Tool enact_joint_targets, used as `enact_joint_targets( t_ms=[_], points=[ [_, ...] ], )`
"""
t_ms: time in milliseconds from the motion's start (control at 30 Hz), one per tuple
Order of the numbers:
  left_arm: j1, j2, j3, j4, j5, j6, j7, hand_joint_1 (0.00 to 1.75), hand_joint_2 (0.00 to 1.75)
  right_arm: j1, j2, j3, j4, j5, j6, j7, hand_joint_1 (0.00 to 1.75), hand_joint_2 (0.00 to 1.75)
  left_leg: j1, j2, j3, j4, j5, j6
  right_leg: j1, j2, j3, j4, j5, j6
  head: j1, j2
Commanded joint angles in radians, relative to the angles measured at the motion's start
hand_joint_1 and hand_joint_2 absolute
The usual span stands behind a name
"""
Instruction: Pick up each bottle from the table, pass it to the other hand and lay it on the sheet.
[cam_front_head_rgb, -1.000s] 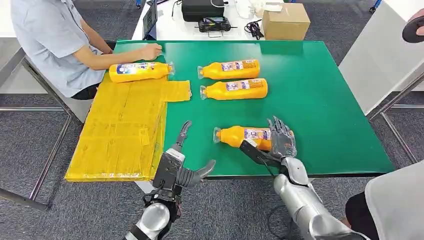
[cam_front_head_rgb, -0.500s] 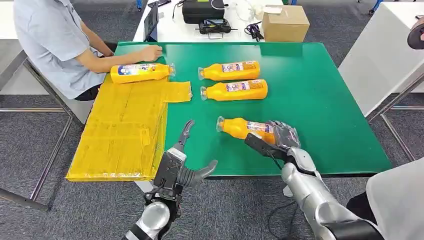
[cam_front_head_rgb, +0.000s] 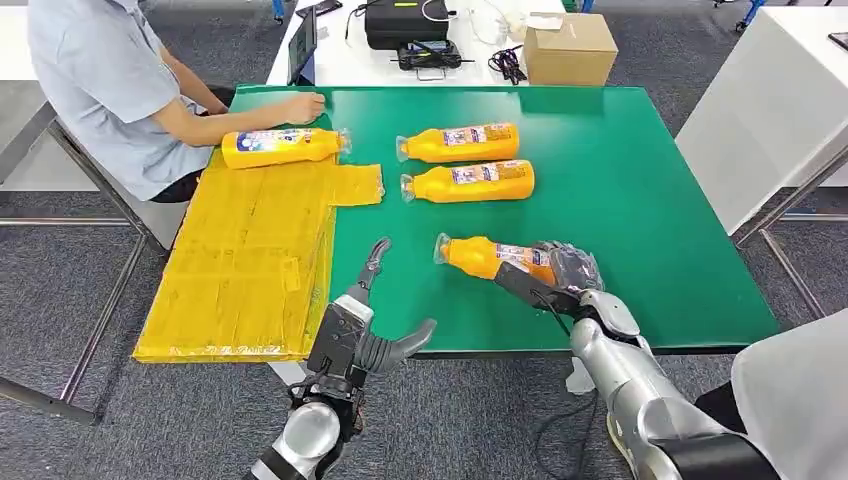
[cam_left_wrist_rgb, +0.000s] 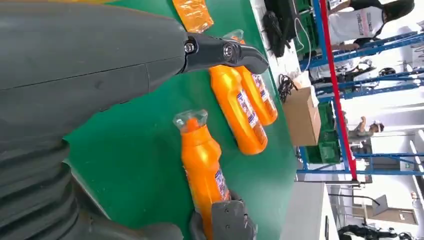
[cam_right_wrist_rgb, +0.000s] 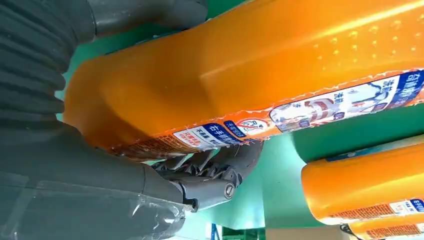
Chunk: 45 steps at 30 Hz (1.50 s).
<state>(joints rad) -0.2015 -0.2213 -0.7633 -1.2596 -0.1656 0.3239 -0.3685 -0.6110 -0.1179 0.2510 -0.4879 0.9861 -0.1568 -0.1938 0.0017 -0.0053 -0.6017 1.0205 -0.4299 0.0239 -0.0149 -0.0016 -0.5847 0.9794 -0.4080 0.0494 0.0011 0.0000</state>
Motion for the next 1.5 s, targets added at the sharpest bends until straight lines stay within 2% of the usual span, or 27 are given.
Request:
enact_joint_targets(
  t_ms=[33, 200, 333, 433, 500, 567, 667, 867, 1100, 1500],
  points=[
    [-0.039, 0.020, -0.034, 0.039, 0.003, -0.001, 0.002, 0.00, 1.75, 0.034, -0.004, 0.008, 0.088, -0.005, 0.025, 0.005, 1.75, 1.75, 0.001, -0.003, 0.002, -0.001, 0.000, -0.001, 0.001, -0.003, 0.003, -0.002, 0.000, -0.001, 0.000, 0.000],
    [-0.040, 0.019, -0.035, 0.039, 0.010, -0.012, -0.007, 0.00, 1.75, 0.043, -0.007, -0.023, 0.076, -0.074, 0.092, -0.053, 1.75, 1.75, 0.001, -0.003, 0.002, -0.001, 0.000, -0.001, 0.001, -0.003, 0.003, -0.002, 0.000, -0.001, 0.000, 0.000],
    [-0.004, 0.008, -0.002, 0.006, 0.076, 0.011, -0.070, 0.00, 1.75, 0.109, 0.007, -0.112, -0.006, -0.262, 0.199, -0.157, 1.75, 1.75, 0.001, -0.003, 0.003, -0.001, 0.000, -0.001, 0.001, -0.003, 0.004, -0.002, 0.000, -0.002, 0.000, 0.000],
    [0.021, -0.005, 0.031, -0.003, 0.166, 0.047, -0.093, 0.00, 1.75, 0.181, 0.010, -0.153, -0.123, -0.399, 0.249, -0.199, 1.75, 1.75, 0.002, 0.000, 0.005, -0.001, -0.001, -0.001, 0.002, -0.001, 0.006, -0.003, 0.000, -0.001, 0.001, 0.000],
    [0.033, -0.006, 0.048, 0.008, 0.266, 0.049, -0.080, 0.00, 1.75, 0.245, 0.005, -0.157, -0.278, -0.498, 0.262, -0.204, 1.75, 1.75, 0.002, 0.001, 0.007, -0.002, -0.003, -0.001, 0.002, 0.000, 0.007, -0.003, 0.000, -0.002, 0.000, 0.000],
    [0.040, 0.005, 0.047, 0.026, 0.348, 0.004, -0.050, 0.00, 1.75, 0.290, -0.005, -0.136, -0.411, -0.567, 0.270, -0.162, 1.75, 1.75, 0.002, -0.001, 0.008, -0.004, -0.002, -0.002, 0.003, -0.002, 0.008, -0.005, 0.000, -0.004, 0.000, 0.000],
    [0.047, 0.007, 0.057, 0.070, 0.441, -0.042, 0.005, 0.00, 1.75, 0.300, 0.000, -0.125, -0.504, -0.644, 0.268, -0.143, 1.75, 1.75, 0.001, 0.001, 0.007, -0.002, -0.003, -0.002, 0.002, 0.000, 0.006, -0.002, 0.000, -0.003, 0.000, 0.000],
    [-0.006, -0.013, 0.066, 0.148, 0.534, -0.023, 0.015, 0.00, 1.75, 0.208, -0.001, -0.084, -0.434, -0.720, 0.264, -0.147, 1.75, 1.75, 0.001, 0.005, 0.001, -0.001, -0.003, -0.001, 0.001, 0.004, 0.000, 0.000, 0.000, -0.002, 0.000, 0.000],
    [-0.029, -0.013, 0.056, 0.182, 0.581, -0.019, 0.002, 0.00, 1.75, 0.163, 0.009, -0.051, -0.412, -0.767, 0.289, -0.159, 1.75, 1.75, 0.000, 0.003, -0.004, -0.001, -0.002, 0.001, 0.000, 0.003, -0.004, 0.000, 0.000, -0.001, 0.000, 0.000],
    [-0.035, -0.016, 0.056, 0.195, 0.587, -0.025, 0.001, 0.00, 1.75, 0.164, 0.009, -0.041, -0.414, -0.769, 0.287, -0.155, 1.75, 1.75, 0.000, 0.003, -0.008, 0.000, -0.002, 0.001, 0.001, 0.003, -0.008, 0.000, -0.001, -0.002, 0.000, 0.000]
  ],
)
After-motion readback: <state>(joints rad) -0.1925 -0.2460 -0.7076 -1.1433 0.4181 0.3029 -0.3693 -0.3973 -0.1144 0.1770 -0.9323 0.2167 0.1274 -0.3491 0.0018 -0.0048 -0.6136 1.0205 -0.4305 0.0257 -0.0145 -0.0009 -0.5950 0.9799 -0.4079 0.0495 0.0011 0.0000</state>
